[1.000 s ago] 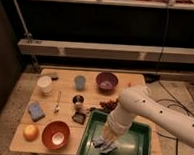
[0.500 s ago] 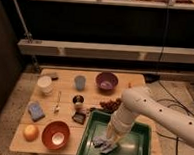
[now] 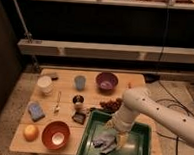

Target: Wipe table surface with towel

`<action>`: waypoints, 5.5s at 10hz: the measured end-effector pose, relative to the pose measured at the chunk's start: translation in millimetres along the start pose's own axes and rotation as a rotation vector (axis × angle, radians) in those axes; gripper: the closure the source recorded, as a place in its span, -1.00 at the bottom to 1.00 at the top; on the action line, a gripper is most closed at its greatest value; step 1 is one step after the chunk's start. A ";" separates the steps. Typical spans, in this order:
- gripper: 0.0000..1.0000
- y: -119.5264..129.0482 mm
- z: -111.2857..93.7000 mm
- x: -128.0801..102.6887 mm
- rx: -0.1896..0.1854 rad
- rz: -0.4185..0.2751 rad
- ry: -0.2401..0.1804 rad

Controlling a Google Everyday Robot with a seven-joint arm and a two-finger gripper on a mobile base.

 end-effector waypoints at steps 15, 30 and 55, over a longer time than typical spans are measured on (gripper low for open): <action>1.00 -4.6 37.8 -8.2 -0.063 -0.182 -0.125; 1.00 8.9 -173.8 -105.5 0.234 -0.170 0.043; 1.00 -88.1 -212.5 216.5 0.571 0.462 0.051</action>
